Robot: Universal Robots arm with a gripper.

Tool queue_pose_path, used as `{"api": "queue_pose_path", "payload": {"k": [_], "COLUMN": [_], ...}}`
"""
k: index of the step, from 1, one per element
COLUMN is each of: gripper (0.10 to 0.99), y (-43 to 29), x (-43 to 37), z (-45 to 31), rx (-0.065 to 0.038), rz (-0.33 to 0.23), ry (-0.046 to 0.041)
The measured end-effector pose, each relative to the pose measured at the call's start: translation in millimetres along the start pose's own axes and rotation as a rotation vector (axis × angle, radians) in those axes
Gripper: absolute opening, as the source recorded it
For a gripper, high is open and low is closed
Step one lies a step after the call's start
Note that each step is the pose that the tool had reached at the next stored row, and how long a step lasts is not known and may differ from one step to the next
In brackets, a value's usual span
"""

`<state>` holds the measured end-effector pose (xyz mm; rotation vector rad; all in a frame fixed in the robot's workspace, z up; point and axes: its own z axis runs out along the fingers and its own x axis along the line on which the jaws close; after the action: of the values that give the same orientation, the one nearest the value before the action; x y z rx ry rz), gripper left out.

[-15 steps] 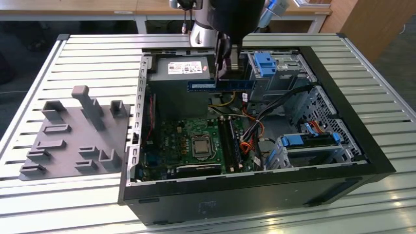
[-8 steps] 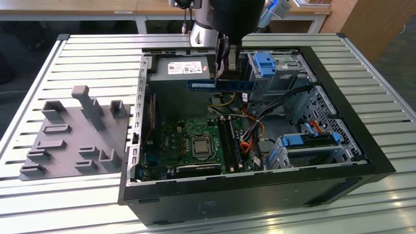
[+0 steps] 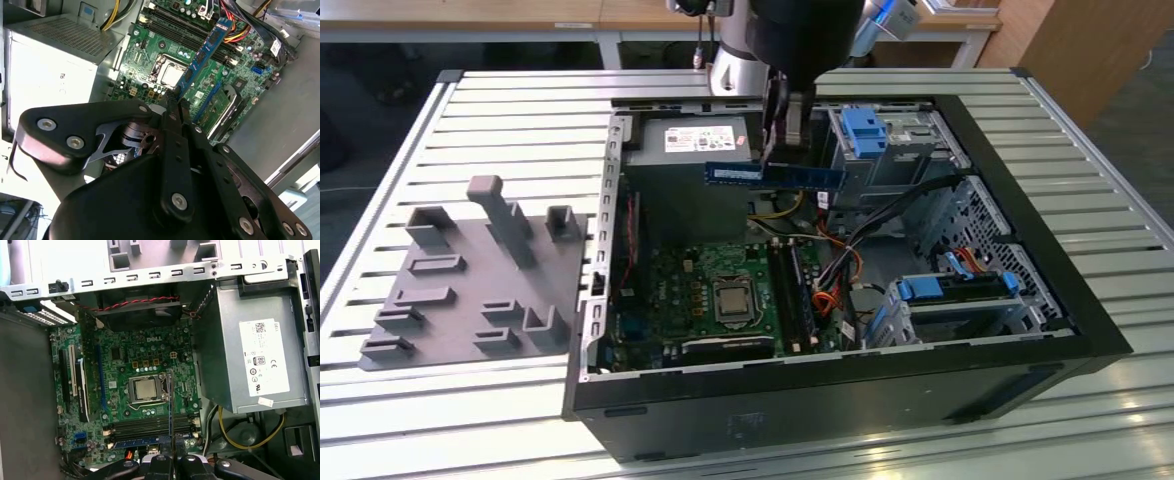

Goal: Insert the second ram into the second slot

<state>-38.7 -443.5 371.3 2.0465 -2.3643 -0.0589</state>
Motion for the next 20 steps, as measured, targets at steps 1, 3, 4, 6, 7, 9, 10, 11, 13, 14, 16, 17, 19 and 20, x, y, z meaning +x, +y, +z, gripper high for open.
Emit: {"api": "queue_pose_path", "payload": {"k": [1, 3, 4, 6, 7, 9, 10, 11, 13, 14, 16, 17, 19, 20], "gripper": [0.137, 0.137, 0.137, 0.137, 0.137, 0.137, 0.137, 0.137, 0.137, 0.137, 0.137, 0.137, 0.137, 0.137], "y": [0.0, 0.0, 0.0, 0.0, 0.0, 0.0, 0.0, 0.0, 0.0, 0.0, 0.0, 0.0, 0.0, 0.0], "x": [0.0, 0.0, 0.0, 0.0, 0.0, 0.0, 0.0, 0.0, 0.0, 0.0, 0.0, 0.0, 0.0, 0.0], "z": [0.0, 0.1, 0.1, 0.1, 0.1, 0.1, 0.1, 0.1, 0.1, 0.1, 0.1, 0.1, 0.1, 0.1], "rx": [0.000, 0.000, 0.000, 0.000, 0.000, 0.001, 0.001, 0.001, 0.001, 0.001, 0.001, 0.001, 0.001, 0.001], "rz": [0.005, 0.016, 0.020, 0.029, 0.033, 0.041, 0.045, 0.047, 0.054, 0.057, 0.064, 0.067, 0.074, 0.078], "ry": [-0.0002, -0.0006, -0.0008, -0.0011, -0.0012, -0.0015, -0.0017, -0.0018, -0.0020, -0.0022, -0.0024, -0.0025, -0.0028, -0.0030]}}
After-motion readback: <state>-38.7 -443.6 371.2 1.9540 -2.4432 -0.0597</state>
